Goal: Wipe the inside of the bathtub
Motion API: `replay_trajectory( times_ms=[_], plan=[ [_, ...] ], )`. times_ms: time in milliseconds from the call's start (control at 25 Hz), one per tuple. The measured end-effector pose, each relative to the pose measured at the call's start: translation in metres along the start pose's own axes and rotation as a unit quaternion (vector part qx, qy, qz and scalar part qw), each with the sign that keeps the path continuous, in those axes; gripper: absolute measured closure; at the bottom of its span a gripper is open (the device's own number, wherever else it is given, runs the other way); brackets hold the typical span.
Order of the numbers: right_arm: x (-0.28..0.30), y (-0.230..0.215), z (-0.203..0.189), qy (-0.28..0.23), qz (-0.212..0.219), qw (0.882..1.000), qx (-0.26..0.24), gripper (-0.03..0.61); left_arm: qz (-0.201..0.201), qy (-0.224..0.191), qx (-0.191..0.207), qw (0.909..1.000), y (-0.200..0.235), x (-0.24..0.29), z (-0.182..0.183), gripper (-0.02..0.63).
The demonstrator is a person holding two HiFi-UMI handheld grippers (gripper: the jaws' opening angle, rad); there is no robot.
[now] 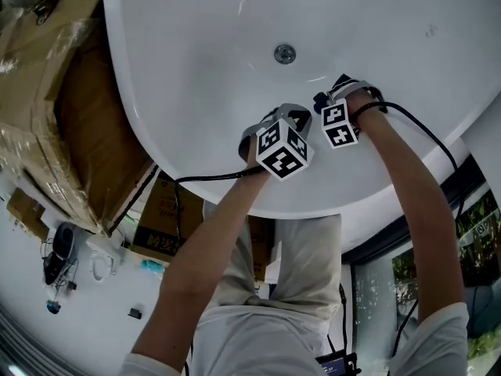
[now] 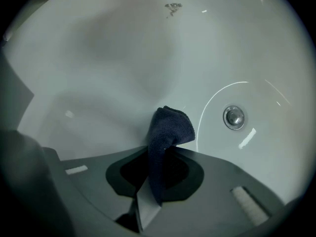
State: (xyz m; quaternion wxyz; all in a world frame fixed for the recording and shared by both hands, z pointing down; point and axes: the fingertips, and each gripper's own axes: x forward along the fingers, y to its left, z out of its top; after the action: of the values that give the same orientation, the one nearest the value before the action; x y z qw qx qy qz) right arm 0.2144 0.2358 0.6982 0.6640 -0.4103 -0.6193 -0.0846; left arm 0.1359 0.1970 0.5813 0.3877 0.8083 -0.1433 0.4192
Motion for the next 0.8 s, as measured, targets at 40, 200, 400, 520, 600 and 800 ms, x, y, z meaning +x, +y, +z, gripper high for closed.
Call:
replay_trajectory(
  times_ms=[40, 200, 400, 520, 600, 800],
  plan=[
    [-0.003, 0.002, 0.0, 0.0, 0.0, 1.0, -0.001, 0.528, 0.0, 0.0, 0.002, 1.0, -0.002, -0.002, 0.001, 0.618],
    [-0.014, 0.011, 0.002, 0.002, -0.001, 1.0, -0.005, 0.528, -0.001, -0.003, 0.013, 0.9999, -0.007, -0.009, 0.005, 0.618],
    [-0.03, 0.024, 0.01, -0.002, 0.0, 1.0, -0.007, 0.528, -0.004, -0.006, 0.02, 0.9998, -0.015, -0.02, 0.002, 0.618],
    [-0.04, 0.036, 0.012, -0.007, 0.006, 1.0, -0.007, 0.528, -0.014, -0.006, 0.032, 0.9994, -0.024, -0.024, 0.001, 0.618],
    [-0.047, 0.041, 0.013, -0.006, 0.007, 1.0, -0.01, 0.528, -0.016, -0.006, 0.041, 0.999, -0.026, -0.026, 0.001, 0.618],
    [-0.063, 0.055, 0.017, -0.009, 0.005, 1.0, -0.006, 0.528, -0.02, -0.012, 0.052, 0.9984, -0.033, -0.032, 0.003, 0.618]
  ],
)
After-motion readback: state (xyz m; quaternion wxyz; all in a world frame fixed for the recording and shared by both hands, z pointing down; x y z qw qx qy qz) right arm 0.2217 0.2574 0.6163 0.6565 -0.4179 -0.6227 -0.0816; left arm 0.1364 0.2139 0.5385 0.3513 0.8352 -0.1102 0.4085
